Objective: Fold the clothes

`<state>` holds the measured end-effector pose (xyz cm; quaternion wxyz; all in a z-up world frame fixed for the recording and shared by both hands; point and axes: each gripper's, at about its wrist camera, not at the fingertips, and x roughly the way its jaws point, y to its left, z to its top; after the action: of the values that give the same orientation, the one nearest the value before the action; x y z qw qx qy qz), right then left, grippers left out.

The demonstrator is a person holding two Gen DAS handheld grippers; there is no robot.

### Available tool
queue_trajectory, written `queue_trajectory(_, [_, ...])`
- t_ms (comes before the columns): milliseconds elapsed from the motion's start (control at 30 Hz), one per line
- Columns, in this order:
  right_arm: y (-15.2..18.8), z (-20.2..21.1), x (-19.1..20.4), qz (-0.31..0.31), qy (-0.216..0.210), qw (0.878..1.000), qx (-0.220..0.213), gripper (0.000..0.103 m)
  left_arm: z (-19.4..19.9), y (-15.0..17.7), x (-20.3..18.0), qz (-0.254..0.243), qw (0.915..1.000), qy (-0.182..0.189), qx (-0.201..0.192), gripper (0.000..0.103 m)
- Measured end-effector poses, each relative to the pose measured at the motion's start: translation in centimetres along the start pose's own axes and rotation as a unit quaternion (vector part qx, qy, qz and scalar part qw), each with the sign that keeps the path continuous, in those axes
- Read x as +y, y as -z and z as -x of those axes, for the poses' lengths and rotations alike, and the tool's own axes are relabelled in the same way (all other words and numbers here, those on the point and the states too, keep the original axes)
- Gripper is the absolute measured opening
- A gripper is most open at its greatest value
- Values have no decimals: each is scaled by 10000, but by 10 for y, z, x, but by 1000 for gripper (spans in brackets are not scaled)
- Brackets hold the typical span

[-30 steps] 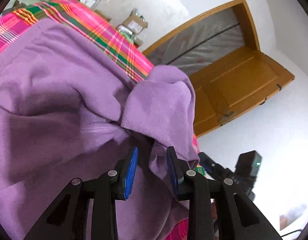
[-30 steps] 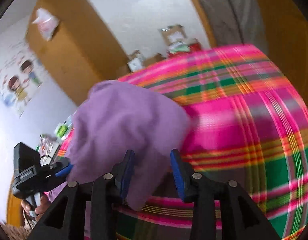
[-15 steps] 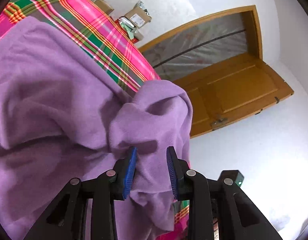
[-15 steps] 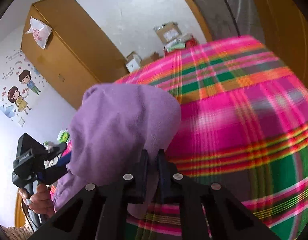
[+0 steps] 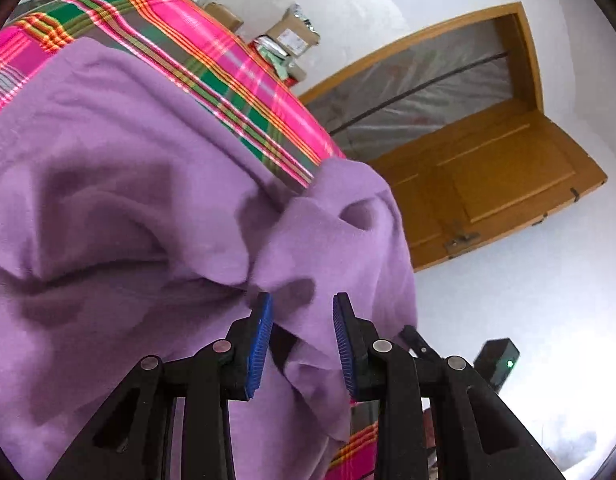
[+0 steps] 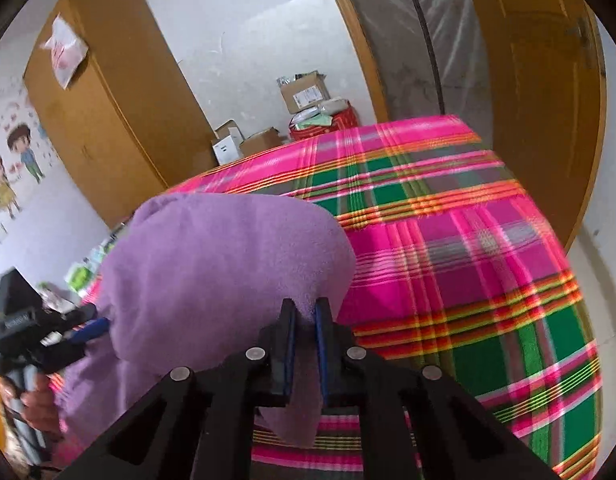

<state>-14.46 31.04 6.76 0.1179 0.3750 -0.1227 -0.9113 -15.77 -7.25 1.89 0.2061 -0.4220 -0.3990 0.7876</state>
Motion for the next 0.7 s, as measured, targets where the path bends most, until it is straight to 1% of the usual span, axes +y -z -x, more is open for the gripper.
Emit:
queue_trajectory(67, [0, 3, 4, 93, 91, 9999, -80, 10, -6, -1, 4, 159, 9998, 66, 121, 38])
queue_trajectory(100, [2, 4, 4, 104, 112, 9998, -98, 10, -8, 0, 6, 226, 9995, 111, 164, 46])
queue_trajectory(167, [2, 5, 3, 123, 165, 9997, -119, 10, -12, 3, 8, 353, 9989, 206, 245, 46])
queue_trajectory(267, [5, 15, -4, 5, 154, 9997, -172, 10, -18, 3, 8, 465, 9982, 251, 272, 46])
queue_trajectory(367, [6, 13, -8, -40, 148, 9999, -72, 10, -28, 0, 7, 586, 9970, 334, 372, 46])
queue_trajectory(500, [7, 15, -8, 23, 169, 9998, -40, 10, -37, -8, -4, 580, 9968, 442, 320, 46])
queue_trajectory(533, [7, 16, -8, 37, 175, 9998, -43, 10, -39, -10, -7, 568, 9969, 453, 309, 45])
queue_trajectory(567, [7, 16, -8, 52, 182, 9998, -43, 10, -42, -12, -10, 563, 9970, 454, 291, 39])
queue_trajectory(633, [7, 16, -8, 84, 207, 9997, -12, 10, -47, -16, -16, 499, 9975, 403, 296, 17])
queue_trajectory(667, [7, 16, -8, 89, 230, 9997, -6, 10, -50, -17, -19, 466, 9978, 368, 293, 11])
queue_trajectory(700, [8, 18, -8, 92, 263, 9996, -23, 12, -50, -18, -21, 443, 9980, 351, 266, 9])
